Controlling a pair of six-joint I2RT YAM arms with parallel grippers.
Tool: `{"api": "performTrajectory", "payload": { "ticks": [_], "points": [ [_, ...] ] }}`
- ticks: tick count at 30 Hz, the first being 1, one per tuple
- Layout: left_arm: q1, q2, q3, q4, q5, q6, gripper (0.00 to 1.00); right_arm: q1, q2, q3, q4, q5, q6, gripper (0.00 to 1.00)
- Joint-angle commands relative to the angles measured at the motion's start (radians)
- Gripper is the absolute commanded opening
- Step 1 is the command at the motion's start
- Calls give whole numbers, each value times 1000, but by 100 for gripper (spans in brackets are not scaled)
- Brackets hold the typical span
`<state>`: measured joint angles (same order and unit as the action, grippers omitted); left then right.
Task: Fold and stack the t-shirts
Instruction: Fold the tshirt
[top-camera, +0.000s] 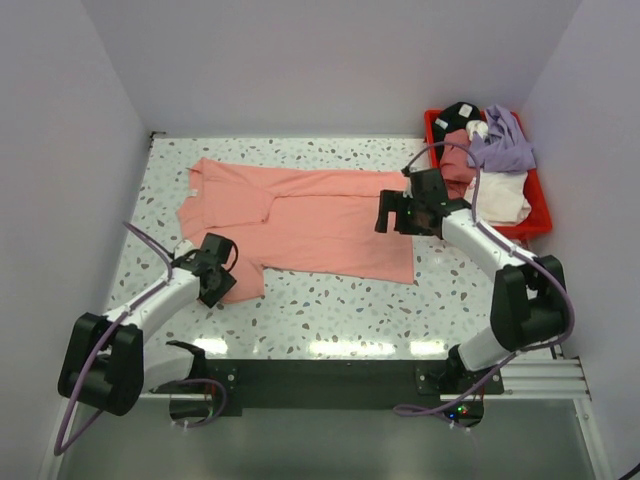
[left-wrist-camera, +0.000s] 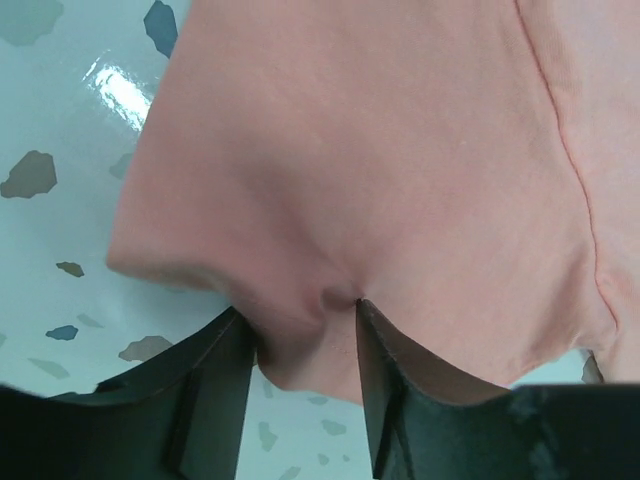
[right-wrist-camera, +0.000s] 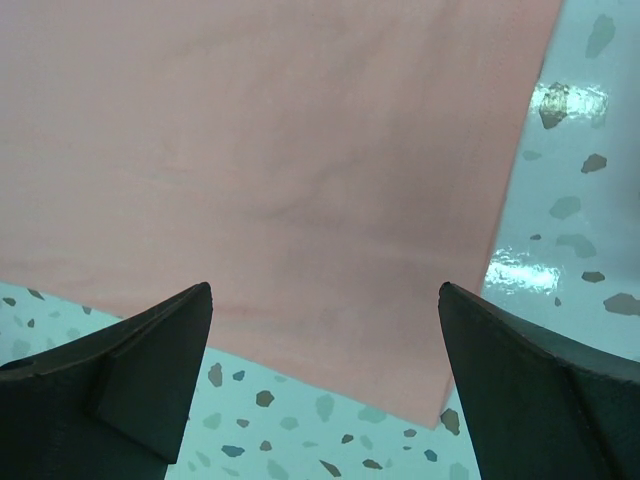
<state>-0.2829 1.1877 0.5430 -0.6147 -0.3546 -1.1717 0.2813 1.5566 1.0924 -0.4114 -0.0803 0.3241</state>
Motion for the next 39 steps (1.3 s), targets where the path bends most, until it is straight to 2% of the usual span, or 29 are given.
{"api": "performTrajectory", "payload": {
  "ticks": [1, 11, 18, 21, 25, 27, 33, 36, 39],
  "points": [
    [-1, 23, 5, 46, -15, -20, 47, 2, -70, -54, -13, 42, 26, 99],
    [-1, -11, 26, 53, -21, 27, 0, 47, -208, -249, -75, 152, 118, 99],
    [-1, -34, 54, 41, -29, 61, 0, 45, -312, -364, -93, 171, 165, 98],
    [-1, -49, 52, 23, -37, 60, 0, 47, -300, -390, -76, 186, 190, 95],
    [-1, -74, 40, -6, -41, 52, 0, 45, -253, -394, -21, 201, 210, 85],
    [-1, -83, 28, -11, -43, 43, 0, 45, -239, -396, 14, 179, 220, 72],
    [-2, -118, 21, -51, -70, 24, 0, 47, -170, -391, 23, 157, 220, 63],
    [-1, -128, 17, -63, -72, 21, 0, 45, -152, -402, 31, 163, 220, 62],
    [-1, -128, 8, -62, -73, 20, 0, 45, -136, -414, 52, 159, 225, 55]
  ]
}}
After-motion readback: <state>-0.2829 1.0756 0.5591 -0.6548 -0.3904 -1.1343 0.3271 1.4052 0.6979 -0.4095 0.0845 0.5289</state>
